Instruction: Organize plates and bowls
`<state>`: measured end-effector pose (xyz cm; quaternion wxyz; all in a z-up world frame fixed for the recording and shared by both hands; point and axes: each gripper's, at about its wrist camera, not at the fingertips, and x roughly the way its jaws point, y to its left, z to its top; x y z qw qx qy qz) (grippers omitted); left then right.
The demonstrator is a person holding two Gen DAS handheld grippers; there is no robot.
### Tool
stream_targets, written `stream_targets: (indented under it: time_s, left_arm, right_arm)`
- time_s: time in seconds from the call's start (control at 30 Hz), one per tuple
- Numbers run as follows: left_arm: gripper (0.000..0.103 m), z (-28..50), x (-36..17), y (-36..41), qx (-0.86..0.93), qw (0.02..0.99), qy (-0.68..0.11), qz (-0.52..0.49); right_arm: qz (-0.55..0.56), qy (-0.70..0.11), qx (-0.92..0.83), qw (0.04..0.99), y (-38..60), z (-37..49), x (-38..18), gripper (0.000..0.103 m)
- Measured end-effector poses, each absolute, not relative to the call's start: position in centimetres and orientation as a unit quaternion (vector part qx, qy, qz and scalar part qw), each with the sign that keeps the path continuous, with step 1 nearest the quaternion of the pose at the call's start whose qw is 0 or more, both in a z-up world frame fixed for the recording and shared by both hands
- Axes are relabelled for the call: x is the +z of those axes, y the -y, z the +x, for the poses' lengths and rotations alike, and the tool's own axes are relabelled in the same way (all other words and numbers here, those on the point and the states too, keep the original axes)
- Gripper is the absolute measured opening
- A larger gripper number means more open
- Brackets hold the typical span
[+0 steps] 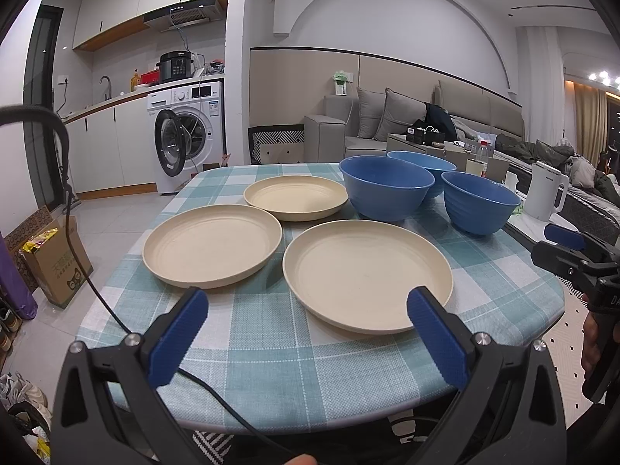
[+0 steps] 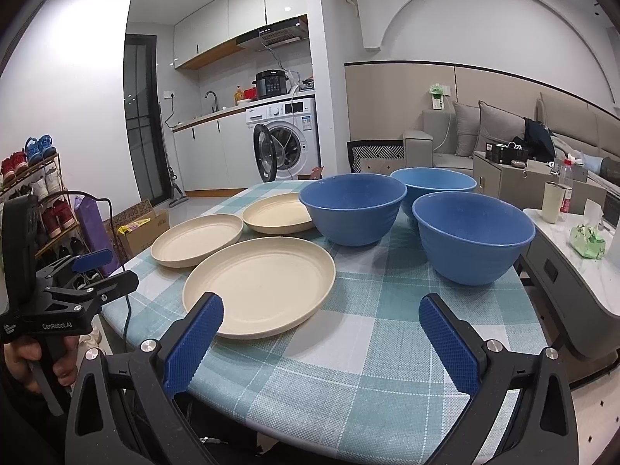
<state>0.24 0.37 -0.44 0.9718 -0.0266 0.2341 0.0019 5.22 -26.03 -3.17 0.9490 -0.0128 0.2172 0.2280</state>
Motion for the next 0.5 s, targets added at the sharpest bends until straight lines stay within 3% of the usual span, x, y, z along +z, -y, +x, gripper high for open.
stream_targets:
  time_s: [0.5]
  left_arm:
    - [0.103, 0.35, -0.22, -0.62, 0.005, 0.972, -0.232, -0.027]
  right_arm:
    - [-0.012, -0.217, 0.228, 0.949, 26.24, 5.32, -3.14, 0.103]
